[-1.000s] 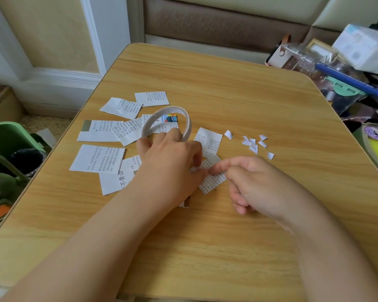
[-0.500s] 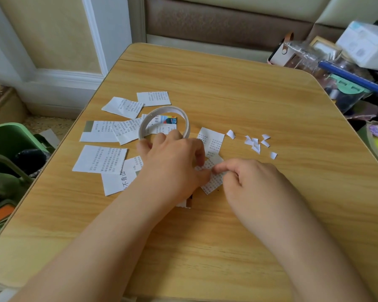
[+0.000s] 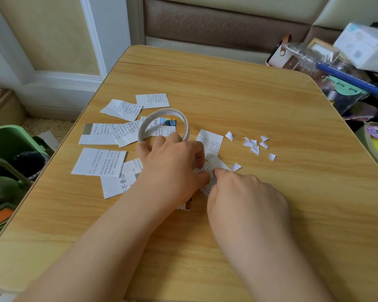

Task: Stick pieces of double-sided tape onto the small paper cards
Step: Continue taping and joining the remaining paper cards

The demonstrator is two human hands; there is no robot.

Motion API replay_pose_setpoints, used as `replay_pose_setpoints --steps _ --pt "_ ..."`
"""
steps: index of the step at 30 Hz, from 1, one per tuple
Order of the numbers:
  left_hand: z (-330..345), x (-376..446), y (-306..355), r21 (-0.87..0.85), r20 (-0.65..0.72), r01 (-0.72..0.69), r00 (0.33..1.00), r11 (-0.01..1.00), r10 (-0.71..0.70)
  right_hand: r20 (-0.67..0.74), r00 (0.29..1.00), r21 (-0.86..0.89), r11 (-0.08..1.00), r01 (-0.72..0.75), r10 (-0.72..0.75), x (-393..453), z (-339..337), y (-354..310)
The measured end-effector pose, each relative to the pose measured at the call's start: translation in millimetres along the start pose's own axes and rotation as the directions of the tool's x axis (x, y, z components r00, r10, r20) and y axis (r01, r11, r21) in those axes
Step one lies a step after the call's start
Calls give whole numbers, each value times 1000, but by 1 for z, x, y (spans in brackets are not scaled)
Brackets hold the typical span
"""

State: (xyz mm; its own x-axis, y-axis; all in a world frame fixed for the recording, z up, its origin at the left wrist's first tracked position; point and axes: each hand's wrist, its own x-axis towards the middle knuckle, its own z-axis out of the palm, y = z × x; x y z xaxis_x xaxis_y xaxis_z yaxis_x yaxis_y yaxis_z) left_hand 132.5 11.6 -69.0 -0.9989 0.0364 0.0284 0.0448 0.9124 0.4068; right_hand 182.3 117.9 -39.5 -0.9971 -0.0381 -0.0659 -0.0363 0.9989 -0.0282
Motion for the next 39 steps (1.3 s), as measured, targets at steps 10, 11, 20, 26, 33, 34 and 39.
replay_pose_setpoints --steps 10,11,20,26,33,34,39 --pt "-3 -1 -1 -26 12 -11 1000 1000 12 -104 994 259 963 71 -45 4 -11 35" --pt "-3 -1 -1 -25 11 -14 1000 1000 14 -107 992 284 954 95 -67 3 -12 37" --pt "-1 -3 -2 -19 -12 -28 1000 999 28 -10 994 417 903 101 -106 8 -6 42" --pt "-1 -3 -4 -34 -16 -38 999 999 37 -7 992 519 847 114 -130 11 -4 49" --pt "0 -2 -4 -20 -12 -35 999 999 34 -173 982 507 849 150 -71 20 4 51" --pt "0 -2 -3 -18 -13 -34 999 999 34 -166 984 493 858 142 -68 21 7 48" --pt "0 -3 -3 -7 -21 -31 999 999 31 -145 988 422 900 110 -53 25 14 34"
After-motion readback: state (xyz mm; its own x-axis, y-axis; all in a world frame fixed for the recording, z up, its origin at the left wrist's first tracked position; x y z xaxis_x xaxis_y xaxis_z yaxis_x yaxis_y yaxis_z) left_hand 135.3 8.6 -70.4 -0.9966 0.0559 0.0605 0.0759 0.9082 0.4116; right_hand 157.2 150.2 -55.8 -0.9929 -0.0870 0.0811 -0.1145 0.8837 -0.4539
